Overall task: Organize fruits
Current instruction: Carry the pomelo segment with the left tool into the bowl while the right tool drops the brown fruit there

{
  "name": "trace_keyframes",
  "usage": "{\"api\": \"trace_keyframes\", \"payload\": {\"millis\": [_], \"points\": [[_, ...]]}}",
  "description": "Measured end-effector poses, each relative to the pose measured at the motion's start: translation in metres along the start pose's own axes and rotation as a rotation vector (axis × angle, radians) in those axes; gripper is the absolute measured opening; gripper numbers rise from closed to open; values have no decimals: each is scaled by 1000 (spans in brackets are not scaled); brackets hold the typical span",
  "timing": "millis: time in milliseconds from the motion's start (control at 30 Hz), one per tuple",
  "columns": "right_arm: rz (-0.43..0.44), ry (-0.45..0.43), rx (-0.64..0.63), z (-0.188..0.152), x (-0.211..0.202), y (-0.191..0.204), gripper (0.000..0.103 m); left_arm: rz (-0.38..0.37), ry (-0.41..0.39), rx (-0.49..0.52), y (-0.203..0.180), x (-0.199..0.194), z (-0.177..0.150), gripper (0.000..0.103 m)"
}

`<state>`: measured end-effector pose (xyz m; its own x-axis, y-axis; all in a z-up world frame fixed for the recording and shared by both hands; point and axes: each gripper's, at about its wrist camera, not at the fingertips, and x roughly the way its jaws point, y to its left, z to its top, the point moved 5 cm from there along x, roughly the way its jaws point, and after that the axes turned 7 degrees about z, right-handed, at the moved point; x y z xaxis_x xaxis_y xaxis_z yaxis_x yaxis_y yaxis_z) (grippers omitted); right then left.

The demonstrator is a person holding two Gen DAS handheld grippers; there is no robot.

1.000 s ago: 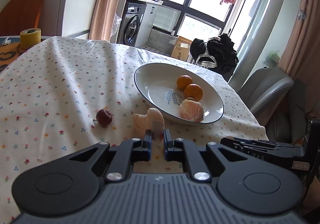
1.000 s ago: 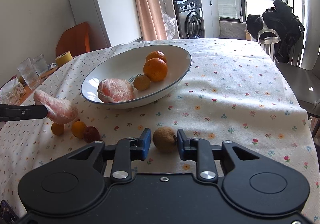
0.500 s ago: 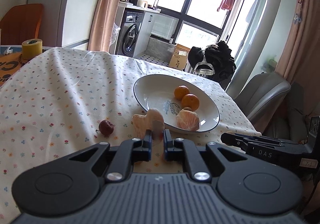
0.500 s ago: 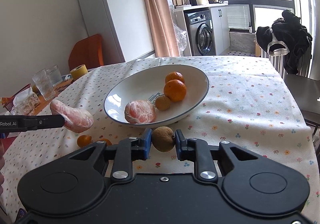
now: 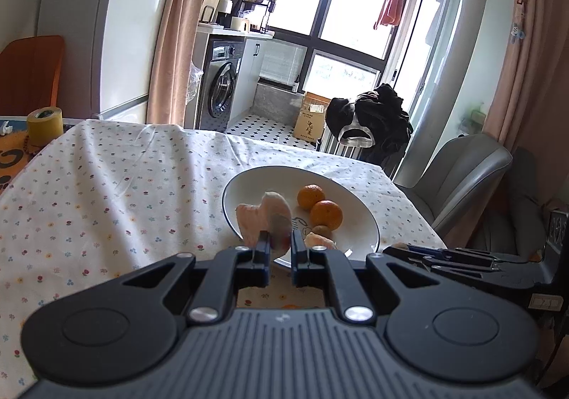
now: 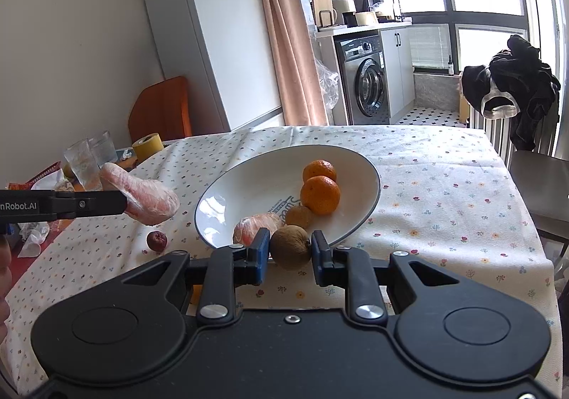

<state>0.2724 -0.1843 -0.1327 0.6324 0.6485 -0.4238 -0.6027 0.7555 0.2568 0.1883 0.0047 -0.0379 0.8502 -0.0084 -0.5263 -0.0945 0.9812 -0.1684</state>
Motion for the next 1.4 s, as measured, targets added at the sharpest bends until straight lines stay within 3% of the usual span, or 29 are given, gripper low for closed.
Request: {"api": "trace_keyframes", "payload": {"millis": [833, 1000, 1233, 1300, 1400], "points": [[3, 14, 26, 17, 31, -17, 23, -77, 70, 30, -22, 69, 18, 10], [-1, 21, 28, 18, 37, -19, 23, -47, 68, 12, -14, 88, 17, 11], [2, 27, 27, 19, 44, -18, 23, -23, 60, 23, -7, 85, 20, 13], [3, 29, 28, 20, 46, -17, 23, -16, 56, 36, -6, 85, 20, 15], [8, 37, 28, 20, 49, -15, 23, 4, 52, 40, -3, 88, 20, 35]]}}
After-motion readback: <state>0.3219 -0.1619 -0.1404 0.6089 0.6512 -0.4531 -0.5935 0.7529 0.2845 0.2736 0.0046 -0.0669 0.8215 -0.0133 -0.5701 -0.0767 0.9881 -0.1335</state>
